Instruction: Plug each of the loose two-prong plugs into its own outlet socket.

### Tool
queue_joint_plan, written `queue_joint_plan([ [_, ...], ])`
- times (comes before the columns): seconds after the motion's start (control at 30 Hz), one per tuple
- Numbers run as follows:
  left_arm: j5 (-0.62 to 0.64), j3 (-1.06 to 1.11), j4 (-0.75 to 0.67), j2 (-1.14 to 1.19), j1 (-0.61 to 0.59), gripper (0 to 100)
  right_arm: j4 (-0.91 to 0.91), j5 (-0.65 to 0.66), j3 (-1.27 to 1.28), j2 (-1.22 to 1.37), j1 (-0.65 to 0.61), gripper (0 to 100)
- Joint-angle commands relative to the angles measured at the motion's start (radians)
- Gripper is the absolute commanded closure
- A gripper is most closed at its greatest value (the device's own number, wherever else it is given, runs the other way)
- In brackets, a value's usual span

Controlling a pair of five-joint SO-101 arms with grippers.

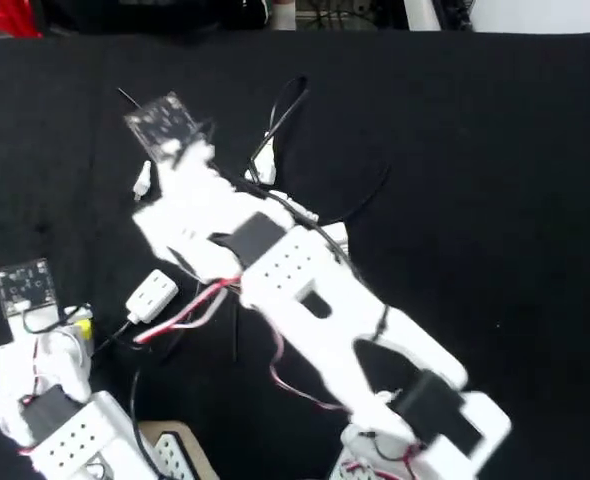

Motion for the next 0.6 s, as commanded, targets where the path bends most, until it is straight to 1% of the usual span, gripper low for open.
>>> queue_joint_plan([
  [0.0, 0.031, 0.021, -0.075, 0.021, -0.004, 72, -0.038, -0.029, -0.214, 0.137, -0.021, 82.1],
  [0.07, 0.077, 0.022, -0.083, 0.025, 0.015, 72, -0.031, -0.052, -0.355, 0.268, -0.014, 82.1],
  [0.13, 0.094, 0.022, -0.058, 0.025, 0.025, 72, 0.005, -0.075, -0.518, 0.414, 0.002, 82.1],
  [0.3, 0.094, 0.022, -0.049, 0.028, 0.027, 72, 0.186, -0.124, -0.983, 0.796, 0.018, 81.6],
  [0.47, 0.094, 0.024, -0.028, 0.026, 0.048, 72, 0.427, -0.236, -1.508, 1.116, 0.046, 72.5],
  [0.57, 0.078, 0.024, -0.012, 0.025, 0.084, 72, 0.499, -0.256, -1.768, 1.282, 0.058, 72.3],
])
